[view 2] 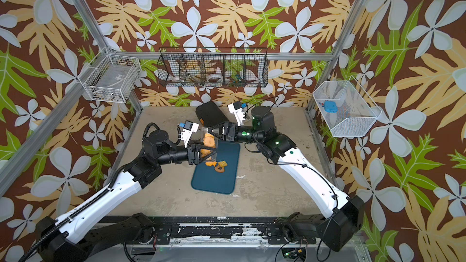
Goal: Pour the cookies out of the jar
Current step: Pick up the jar from the center of the board, then unscrew the lid from the jar.
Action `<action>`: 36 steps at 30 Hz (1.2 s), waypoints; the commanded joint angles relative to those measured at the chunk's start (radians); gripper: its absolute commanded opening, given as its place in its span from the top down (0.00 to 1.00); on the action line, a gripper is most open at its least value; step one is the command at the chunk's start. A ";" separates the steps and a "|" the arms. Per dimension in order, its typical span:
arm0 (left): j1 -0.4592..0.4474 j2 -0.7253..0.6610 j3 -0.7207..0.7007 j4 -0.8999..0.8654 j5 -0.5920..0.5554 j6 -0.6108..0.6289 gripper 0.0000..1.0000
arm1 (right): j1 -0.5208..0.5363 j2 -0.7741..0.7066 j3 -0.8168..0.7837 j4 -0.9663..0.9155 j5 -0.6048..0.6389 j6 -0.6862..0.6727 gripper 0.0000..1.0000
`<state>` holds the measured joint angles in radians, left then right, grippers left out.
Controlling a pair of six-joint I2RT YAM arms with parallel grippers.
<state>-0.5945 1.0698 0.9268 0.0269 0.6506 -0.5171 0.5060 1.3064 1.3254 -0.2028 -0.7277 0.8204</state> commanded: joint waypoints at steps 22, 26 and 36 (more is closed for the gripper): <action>-0.073 -0.086 0.056 -0.502 -0.364 1.169 0.43 | 0.048 0.236 0.373 -0.738 -0.116 -0.261 0.05; -0.074 -0.086 0.055 -0.501 -0.360 1.169 0.43 | 0.089 0.257 0.387 -0.737 -0.109 -0.255 0.05; -0.076 -0.085 0.048 -0.498 -0.384 1.166 0.43 | 0.153 0.291 0.394 -0.761 -0.081 -0.248 0.13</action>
<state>-0.6685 0.9882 0.9733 -0.4820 0.2825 0.6365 0.6514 1.5951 1.7123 -0.9539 -0.8211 0.5697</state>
